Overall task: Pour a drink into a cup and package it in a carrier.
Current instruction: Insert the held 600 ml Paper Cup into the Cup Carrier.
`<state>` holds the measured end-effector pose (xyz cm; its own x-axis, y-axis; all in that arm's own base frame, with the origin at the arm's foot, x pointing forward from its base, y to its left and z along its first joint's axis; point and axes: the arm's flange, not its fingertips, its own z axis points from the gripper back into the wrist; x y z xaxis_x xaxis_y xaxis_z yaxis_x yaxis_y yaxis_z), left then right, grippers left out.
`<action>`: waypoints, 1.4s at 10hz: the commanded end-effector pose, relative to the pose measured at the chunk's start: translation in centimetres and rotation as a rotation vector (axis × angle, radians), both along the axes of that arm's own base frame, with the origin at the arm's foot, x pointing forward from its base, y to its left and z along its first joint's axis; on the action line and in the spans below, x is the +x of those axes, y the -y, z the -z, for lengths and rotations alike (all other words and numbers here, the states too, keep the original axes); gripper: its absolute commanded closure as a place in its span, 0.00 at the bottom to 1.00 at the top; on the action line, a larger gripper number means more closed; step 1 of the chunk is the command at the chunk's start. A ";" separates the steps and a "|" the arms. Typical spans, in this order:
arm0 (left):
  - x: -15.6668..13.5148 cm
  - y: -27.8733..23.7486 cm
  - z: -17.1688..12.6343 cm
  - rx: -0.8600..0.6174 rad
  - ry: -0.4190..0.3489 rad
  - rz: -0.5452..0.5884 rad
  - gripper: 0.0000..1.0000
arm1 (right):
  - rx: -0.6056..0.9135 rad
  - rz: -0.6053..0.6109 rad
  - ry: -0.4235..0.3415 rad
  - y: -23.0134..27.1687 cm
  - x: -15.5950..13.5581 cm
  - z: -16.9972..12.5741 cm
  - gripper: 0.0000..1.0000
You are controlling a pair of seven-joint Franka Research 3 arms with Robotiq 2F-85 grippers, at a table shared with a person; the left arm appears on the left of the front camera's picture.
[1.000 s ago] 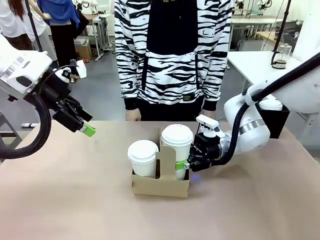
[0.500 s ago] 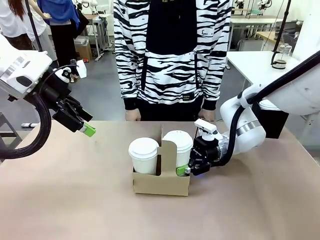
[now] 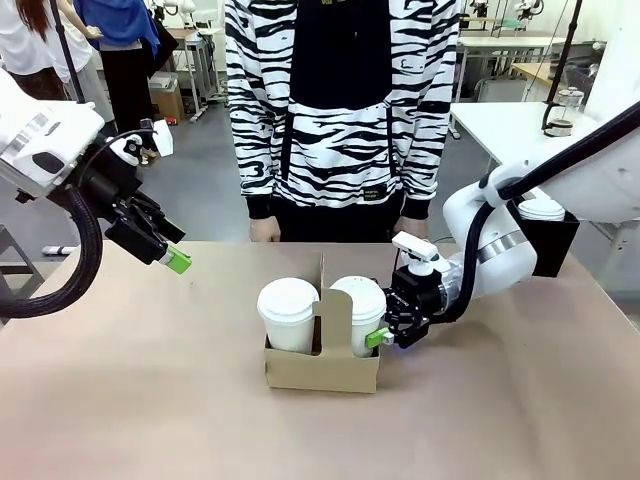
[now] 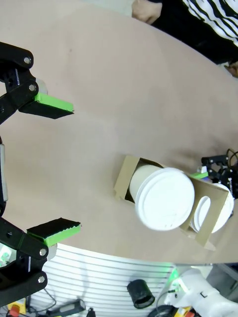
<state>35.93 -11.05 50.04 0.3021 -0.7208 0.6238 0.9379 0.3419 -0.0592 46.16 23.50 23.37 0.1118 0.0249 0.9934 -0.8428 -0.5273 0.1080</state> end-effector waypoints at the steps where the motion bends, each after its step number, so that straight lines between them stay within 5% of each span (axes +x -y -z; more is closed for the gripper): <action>1: 0.1 0.2 -0.1 -0.023 0.000 -0.010 0.00 | -0.043 0.028 0.029 2.1 0.1 -1.3 0.00; 5: 0.1 0.2 -0.1 -0.023 0.000 -0.010 0.00 | -0.134 0.208 0.046 8.3 1.5 -5.0 0.00; 10: 0.1 0.2 -0.1 -0.023 0.000 -0.010 0.00 | -0.488 0.802 -0.198 21.1 -1.9 -11.7 0.00; 14: 0.1 0.2 -0.1 -0.023 0.000 -0.010 0.00 | -0.641 1.276 -0.183 27.6 -7.8 -15.6 0.00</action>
<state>35.93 -11.08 50.11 0.3014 -0.7218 0.6230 0.9378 0.3425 -0.0569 39.90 -5.77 38.15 0.4914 0.2647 0.8297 -0.7029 0.6830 0.1984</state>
